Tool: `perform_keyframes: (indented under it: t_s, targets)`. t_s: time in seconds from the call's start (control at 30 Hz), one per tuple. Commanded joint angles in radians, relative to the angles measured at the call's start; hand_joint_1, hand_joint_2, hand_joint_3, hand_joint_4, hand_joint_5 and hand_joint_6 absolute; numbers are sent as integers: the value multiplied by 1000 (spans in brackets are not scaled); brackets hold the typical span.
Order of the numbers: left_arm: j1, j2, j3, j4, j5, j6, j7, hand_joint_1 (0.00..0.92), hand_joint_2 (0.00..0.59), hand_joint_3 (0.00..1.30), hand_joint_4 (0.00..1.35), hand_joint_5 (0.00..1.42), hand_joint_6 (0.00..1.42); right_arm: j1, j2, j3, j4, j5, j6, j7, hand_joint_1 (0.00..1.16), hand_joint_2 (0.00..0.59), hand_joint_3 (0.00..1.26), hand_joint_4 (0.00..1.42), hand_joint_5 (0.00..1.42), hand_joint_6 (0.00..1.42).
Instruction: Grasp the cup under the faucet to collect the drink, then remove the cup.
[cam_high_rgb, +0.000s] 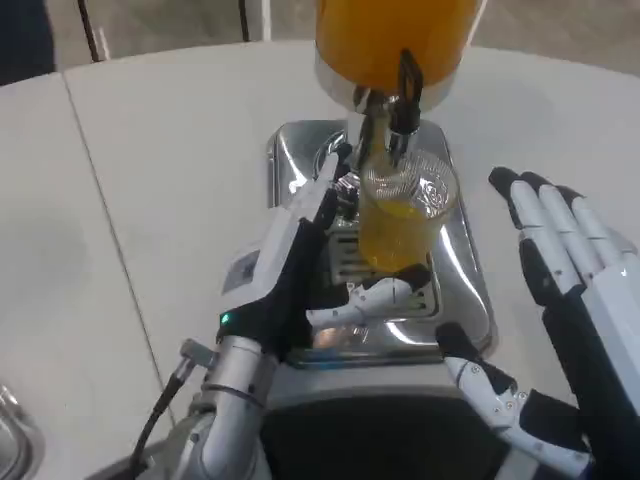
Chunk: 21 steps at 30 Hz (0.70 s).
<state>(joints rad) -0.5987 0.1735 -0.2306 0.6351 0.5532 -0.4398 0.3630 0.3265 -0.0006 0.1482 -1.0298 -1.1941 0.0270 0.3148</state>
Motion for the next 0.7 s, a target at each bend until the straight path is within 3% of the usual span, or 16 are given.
perform_keyframes:
  t_s: [0.03,0.33,0.7]
  targets:
    - [-16,-18,-22,33,6,-10,23,386,75,0,0,60,63,-6,9,2,-17,-8,-27,25,405,432,0,0,0,93]
    - [-107,-36,-24,160,-3,-7,76,399,81,0,0,71,76,-16,19,0,3,-2,-19,44,400,432,0,0,0,95]
    - [-136,-52,-40,209,4,-17,115,408,85,0,0,96,93,-50,30,-23,23,9,-1,65,397,432,0,0,0,95]
